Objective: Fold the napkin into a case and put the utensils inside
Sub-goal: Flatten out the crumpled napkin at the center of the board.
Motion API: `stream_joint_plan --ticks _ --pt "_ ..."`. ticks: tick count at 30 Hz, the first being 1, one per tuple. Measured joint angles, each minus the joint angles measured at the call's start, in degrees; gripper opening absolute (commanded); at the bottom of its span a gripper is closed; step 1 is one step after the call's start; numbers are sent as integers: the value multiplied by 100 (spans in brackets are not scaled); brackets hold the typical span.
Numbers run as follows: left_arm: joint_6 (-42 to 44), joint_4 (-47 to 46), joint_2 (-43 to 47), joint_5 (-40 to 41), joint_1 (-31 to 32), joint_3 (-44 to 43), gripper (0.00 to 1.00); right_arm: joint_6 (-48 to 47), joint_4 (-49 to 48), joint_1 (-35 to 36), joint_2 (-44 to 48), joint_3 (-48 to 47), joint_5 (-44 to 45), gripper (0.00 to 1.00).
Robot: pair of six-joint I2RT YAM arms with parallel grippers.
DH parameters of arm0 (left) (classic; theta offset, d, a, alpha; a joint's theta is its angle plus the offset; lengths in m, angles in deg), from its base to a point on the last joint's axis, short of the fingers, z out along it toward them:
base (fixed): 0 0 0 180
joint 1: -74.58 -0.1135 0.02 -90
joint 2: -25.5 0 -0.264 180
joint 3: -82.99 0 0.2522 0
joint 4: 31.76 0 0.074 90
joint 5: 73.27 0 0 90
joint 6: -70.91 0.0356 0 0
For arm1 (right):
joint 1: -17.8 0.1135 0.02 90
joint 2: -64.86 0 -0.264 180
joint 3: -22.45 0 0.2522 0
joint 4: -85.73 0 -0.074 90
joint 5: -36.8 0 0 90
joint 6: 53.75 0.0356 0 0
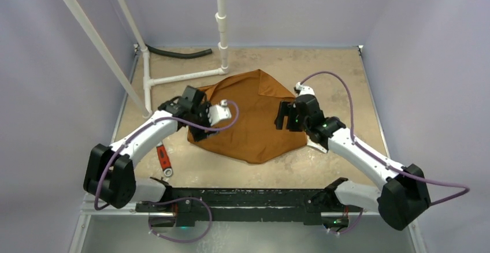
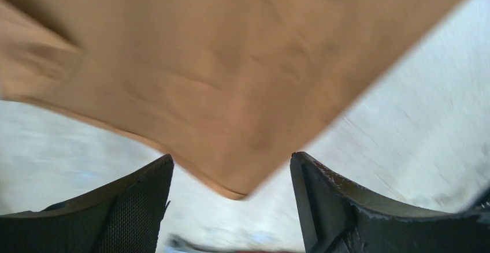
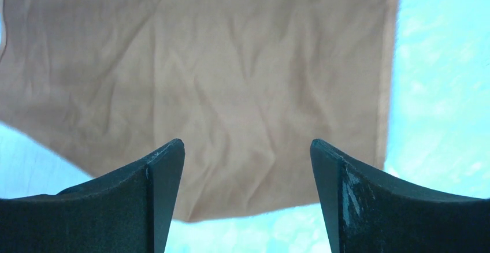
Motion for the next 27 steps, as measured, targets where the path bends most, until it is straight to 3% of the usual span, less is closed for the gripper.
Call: stream_joint_plan --ticks 7,8,16,19,23,27 --pt "334 516 -87 68 9 1235 68 382 350 1145 -400 13 -153 79" --pt "417 358 -28 76 9 1360 66 446 350 1620 -798 13 -243 79" --pt "509 -688 177 389 9 2024 51 468 -79 2448 -1423 157 -455 79" --pt "542 -1058 173 570 9 2114 33 428 -264 2658 -1620 223 -498 78" --pt "581 -1449 96 778 -81 2109 4 337 -608 2756 -1843 214 -474 69" --pt "551 -1467 -101 789 -435 1847 0 199 -896 2780 -2135 48 -264 46"
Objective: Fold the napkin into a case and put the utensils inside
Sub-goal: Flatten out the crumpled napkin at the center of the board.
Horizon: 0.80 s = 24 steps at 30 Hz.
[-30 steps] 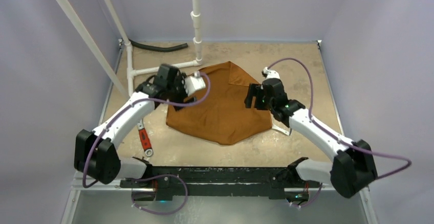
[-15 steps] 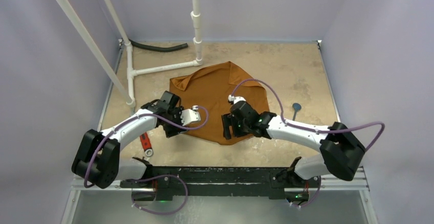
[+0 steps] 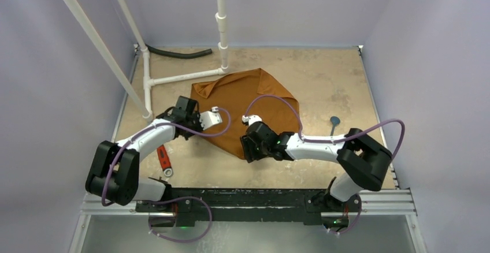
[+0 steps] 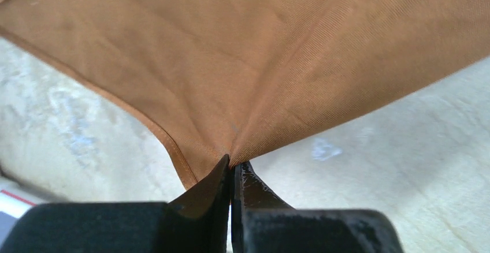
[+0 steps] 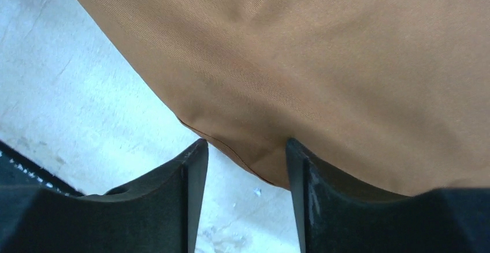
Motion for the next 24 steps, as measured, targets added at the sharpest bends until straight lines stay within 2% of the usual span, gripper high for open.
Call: stream_joint_plan --ticks 2,4,10,11,13,14,18,19,21,24 --pt "-11 116 -68 -63 -232 -280 0 -81 -92 9 -144 -96 138 29" --pt "-7 310 -116 -179 -457 -610 0 -184 -153 9 -258 -166 278 2" --pt "33 1108 -269 -640 -826 -1668 0 -511 -175 9 -271 -439 546 0" --pt "33 1217 -269 -715 -828 -1773 0 -575 -175 9 -223 -487 562 5" --pt "35 1425 -269 -861 -826 -1888 0 -669 -160 9 -129 -579 579 42" --pt "39 1528 -267 -925 -826 -1897 0 -704 -140 9 -96 -623 601 53" --pt "111 1895 -205 -988 -828 -1790 0 -654 136 11 11 -664 728 73" --pt "149 1921 -142 -968 -828 -1694 0 -560 289 11 52 -662 772 83" --pt "203 1971 4 -896 -835 -1495 0 -188 719 15 254 -590 892 98" --pt "286 2009 223 -756 -868 -1213 0 407 1182 15 811 -304 1080 99"
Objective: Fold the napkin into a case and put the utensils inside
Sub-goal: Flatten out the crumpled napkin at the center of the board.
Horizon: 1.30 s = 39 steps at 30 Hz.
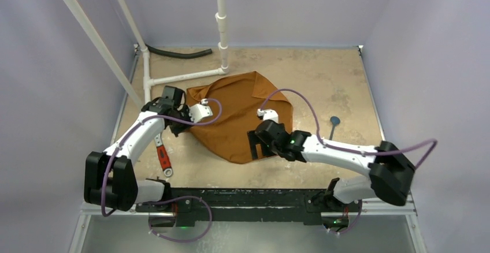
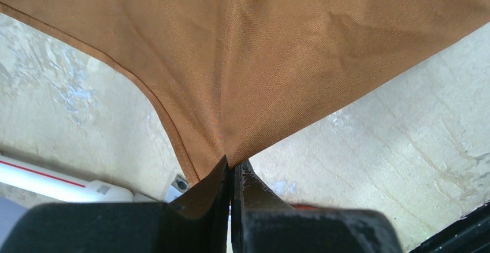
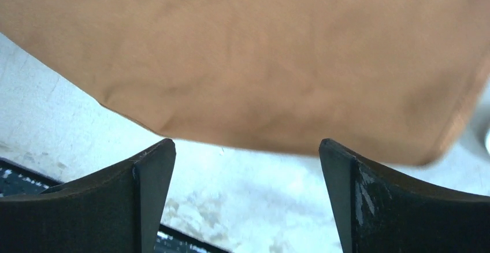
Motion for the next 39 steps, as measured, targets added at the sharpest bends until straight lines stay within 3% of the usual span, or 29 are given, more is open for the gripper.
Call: stream_joint_plan --ticks 5,11,15,17,18,20,21,22,30,39 --pt "46 -74 61 302 -70 188 0 793 428 -133 763 400 153 99" --pt "44 -192 50 444 -116 188 0 1165 437 -330 422 627 85 98" --pt "42 -221 50 444 -116 188 0 1329 387 -334 76 780 120 89" --pt "44 -221 50 442 -116 188 0 1401 275 -334 28 776 297 75" --pt "44 -223 50 439 -116 188 0 1427 210 -345 -7 778 389 63" --pt "42 -227 50 426 -116 188 0 1451 57 -374 -85 778 540 30" --pt "39 -227 50 415 -116 188 0 1447 -39 -389 -138 772 632 5" --pt "39 -232 52 391 -116 188 0 1429 -129 -402 -199 761 695 0" --pt "-234 -87 111 94 -116 -201 0 1121 2 -490 179 514 1139 0" --pt "-1325 -662 234 -42 -116 -2234 0 98 271 -1311 1176 -1296 1375 0"
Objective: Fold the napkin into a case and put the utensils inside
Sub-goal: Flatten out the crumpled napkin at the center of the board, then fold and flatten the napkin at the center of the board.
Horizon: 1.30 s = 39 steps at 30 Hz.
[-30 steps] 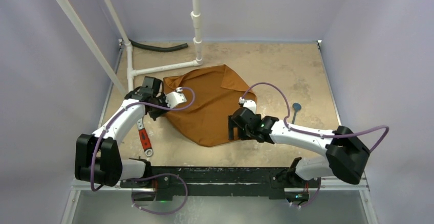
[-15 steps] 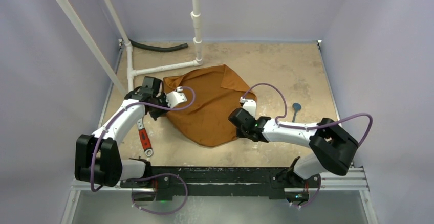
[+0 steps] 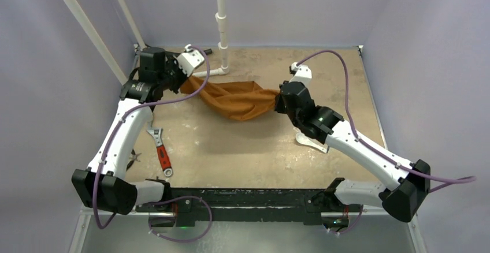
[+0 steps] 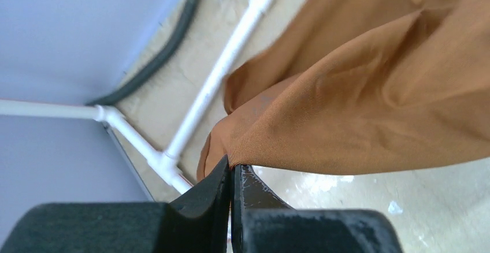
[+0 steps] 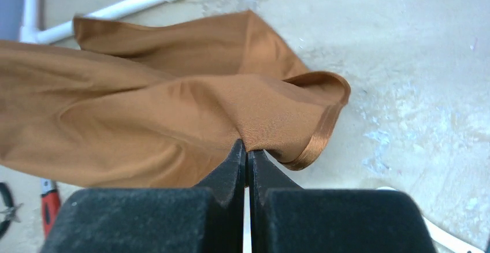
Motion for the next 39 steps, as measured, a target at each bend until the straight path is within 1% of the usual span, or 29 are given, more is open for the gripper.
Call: stream_joint_plan --ticks 2,4,8,11,13,16,19,22,25,29,32,35,39 --pt "-90 7 2 -70 0 -330 0 -96 11 -7 2 -275 -35 0" --pt "-107 20 55 -103 0 -431 0 -125 59 -2 -4 -293 -136 0" --pt "-26 313 210 -103 0 -103 0 -116 350 2 -4 24 -411 0" --pt "-68 356 219 -39 0 120 0 -155 564 0 -15 52 -498 0" --pt "-162 229 208 48 0 170 0 -251 686 -24 -103 -168 -498 0" --pt "-339 -199 129 212 0 129 0 -490 658 -138 -581 -997 -498 0" --pt "-431 -385 -138 341 0 -105 0 -691 507 -243 -1073 -1746 -533 0" --pt "-365 -286 -260 319 0 -170 0 -756 426 -275 -1211 -1867 -634 0" --pt "-55 39 -133 138 0 105 0 -739 389 -275 -1019 -1386 -789 0" --pt "503 874 275 -116 0 894 0 -439 597 -170 -299 -31 -1349 0" --pt "914 1635 640 -240 0 1379 0 -52 986 332 188 721 -1749 0" --pt "1248 2258 979 -326 0 1558 0 236 1274 826 407 1071 -2308 0" --pt "1543 2708 1078 -356 0 1718 0 433 1462 885 385 1268 -2712 0"
